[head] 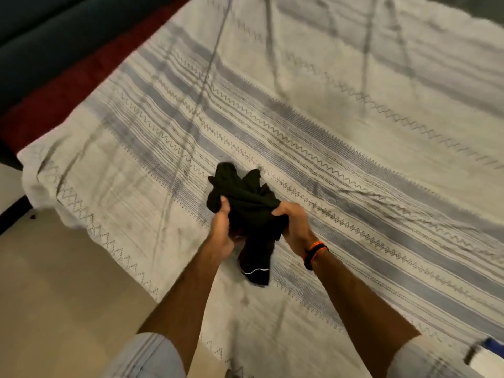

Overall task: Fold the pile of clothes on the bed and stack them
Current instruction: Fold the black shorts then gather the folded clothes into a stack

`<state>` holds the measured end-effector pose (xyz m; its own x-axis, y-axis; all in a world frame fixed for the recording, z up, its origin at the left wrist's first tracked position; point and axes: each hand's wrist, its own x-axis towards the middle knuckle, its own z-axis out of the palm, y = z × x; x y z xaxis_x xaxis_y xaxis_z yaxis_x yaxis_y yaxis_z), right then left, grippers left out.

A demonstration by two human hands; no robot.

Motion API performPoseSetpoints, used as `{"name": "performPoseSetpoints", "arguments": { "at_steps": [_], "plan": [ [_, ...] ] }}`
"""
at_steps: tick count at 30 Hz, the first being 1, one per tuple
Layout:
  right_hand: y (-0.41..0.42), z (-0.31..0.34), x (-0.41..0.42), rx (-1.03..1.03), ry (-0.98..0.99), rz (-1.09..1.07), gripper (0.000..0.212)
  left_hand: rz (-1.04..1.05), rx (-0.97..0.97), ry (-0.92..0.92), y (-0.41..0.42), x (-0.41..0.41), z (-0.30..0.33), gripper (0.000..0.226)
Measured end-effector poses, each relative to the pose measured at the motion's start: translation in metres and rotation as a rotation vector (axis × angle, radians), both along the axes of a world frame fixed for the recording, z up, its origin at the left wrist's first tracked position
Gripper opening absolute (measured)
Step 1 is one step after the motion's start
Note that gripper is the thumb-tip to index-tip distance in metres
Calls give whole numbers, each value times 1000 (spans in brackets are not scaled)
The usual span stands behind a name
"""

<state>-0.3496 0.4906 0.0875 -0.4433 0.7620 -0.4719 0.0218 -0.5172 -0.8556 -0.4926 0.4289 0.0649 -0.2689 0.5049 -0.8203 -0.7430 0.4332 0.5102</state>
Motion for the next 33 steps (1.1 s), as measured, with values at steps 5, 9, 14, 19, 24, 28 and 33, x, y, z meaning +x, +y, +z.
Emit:
{"name": "performPoseSetpoints", "arguments": {
  "at_steps": [5, 9, 14, 19, 24, 28, 33],
  "plan": [
    [-29, 59, 31, 127, 15, 178, 38, -83, 65, -7, -3, 12, 68, 46],
    [-51, 97, 63, 114, -60, 356, 22, -154, 71, 120, -15, 38, 123, 37],
    [-65, 131, 103, 226, -310, 107, 58, -217, 235, 162, -38, 85, 182, 17],
    [-78, 190, 144, 25, -115, -143, 60, -420, 312, 344, -63, 140, 228, 44],
    [-90, 219, 181, -37, -122, -154, 41, -534, 377, 514, -92, 184, 254, 58],
    [-99, 235, 202, 6, -16, -260, 20, -523, 427, 478, -119, 201, 264, 40],
    [-99, 262, 214, 8, 319, -315, 21, -639, 271, 527, -138, 196, 258, 75]
  ]
}}
